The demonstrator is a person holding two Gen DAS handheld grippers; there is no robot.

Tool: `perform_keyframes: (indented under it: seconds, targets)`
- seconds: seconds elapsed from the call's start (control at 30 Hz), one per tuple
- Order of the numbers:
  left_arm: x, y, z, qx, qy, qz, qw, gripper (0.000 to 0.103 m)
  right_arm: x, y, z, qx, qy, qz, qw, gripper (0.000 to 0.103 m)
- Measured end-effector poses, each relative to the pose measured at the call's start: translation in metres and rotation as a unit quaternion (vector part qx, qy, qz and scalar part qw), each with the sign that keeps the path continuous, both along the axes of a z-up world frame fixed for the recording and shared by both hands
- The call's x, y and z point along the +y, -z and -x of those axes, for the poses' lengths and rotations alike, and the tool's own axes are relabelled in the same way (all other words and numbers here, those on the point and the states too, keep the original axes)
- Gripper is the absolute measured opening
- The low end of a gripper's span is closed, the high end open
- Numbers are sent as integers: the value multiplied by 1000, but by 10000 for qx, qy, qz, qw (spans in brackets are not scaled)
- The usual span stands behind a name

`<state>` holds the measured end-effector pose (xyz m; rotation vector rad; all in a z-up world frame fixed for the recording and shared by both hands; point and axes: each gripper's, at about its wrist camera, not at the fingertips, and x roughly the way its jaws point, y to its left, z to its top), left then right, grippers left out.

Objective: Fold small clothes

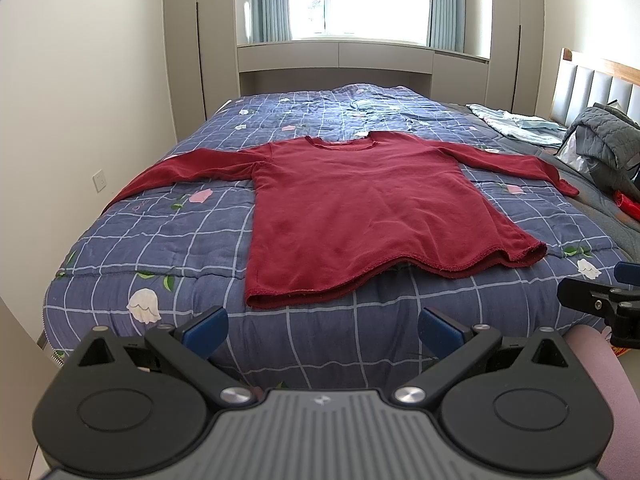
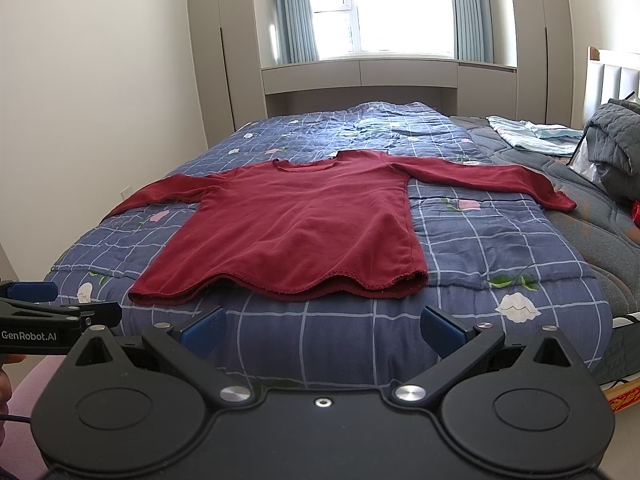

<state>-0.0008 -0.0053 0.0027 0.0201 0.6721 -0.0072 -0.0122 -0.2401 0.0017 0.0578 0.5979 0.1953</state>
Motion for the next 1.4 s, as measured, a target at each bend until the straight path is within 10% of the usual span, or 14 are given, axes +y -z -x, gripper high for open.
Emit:
perform_keyframes:
  seconds: [0.8,1.4]
  targets:
    - [4,4,-10,157,44,-23,9999,103,-1,0,-5,73,36,48,10000,103]
    - [2,-20,-177,156,-53,-458,9988,103,-49,10,-125,-256,700,35,9972,103]
